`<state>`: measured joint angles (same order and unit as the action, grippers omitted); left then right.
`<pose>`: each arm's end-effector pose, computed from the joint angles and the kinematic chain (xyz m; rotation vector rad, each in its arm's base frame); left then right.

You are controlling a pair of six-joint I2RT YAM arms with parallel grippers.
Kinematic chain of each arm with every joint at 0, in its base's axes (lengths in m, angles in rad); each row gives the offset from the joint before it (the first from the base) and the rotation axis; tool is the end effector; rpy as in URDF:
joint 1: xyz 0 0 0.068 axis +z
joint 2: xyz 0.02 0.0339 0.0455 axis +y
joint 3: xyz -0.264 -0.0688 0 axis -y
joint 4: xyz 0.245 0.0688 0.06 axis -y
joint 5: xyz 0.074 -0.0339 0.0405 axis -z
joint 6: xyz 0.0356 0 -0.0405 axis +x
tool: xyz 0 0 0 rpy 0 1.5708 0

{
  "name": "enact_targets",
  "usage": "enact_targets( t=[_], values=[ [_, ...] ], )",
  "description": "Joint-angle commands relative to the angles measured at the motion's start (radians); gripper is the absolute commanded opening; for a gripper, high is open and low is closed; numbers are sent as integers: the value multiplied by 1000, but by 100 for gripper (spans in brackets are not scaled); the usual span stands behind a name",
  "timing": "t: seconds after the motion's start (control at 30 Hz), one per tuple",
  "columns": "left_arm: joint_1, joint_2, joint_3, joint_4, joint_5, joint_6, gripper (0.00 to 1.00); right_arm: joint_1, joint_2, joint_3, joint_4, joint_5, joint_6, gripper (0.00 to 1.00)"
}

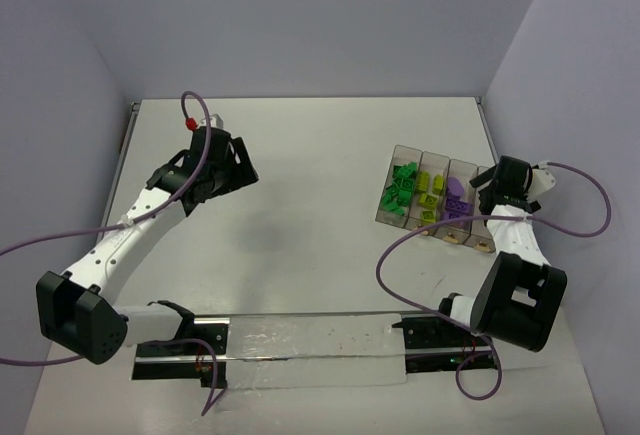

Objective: Sort the legos into containers by color

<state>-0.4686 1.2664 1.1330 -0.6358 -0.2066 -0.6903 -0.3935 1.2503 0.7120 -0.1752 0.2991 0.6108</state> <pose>0.2441 -0.1154 0.3165 -0.3614 2.3165 -0.3403 0.2358 -0.1092 0.2193 1.2192 1.8984 -0.2256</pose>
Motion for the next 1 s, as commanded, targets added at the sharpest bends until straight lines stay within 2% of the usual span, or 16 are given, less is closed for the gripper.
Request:
enact_targets(
  t=[0.0, 0.13, 0.3, 0.47, 0.77, 0.97],
  values=[
    [2, 5, 54, -21, -27, 20, 79, -1, -9, 26, 17, -4, -5, 100],
    [1, -18, 59, -17, -34, 29, 79, 96, -67, 84, -24, -33, -42, 100],
    [1, -18, 107, -35, -57, 60, 79, 354, -108, 255, -139, 83, -107, 100],
    [2, -41, 165, -55, -75, 99, 79, 587, -116, 360, -167, 99, -135, 100],
    [2, -85, 248, -79, -104, 130, 80, 838, -6, 472, -208, 72, -143, 100],
    [7, -86, 334, -110, -99, 143, 80, 1012, 47, 471, -200, 83, -124, 100]
  ],
)
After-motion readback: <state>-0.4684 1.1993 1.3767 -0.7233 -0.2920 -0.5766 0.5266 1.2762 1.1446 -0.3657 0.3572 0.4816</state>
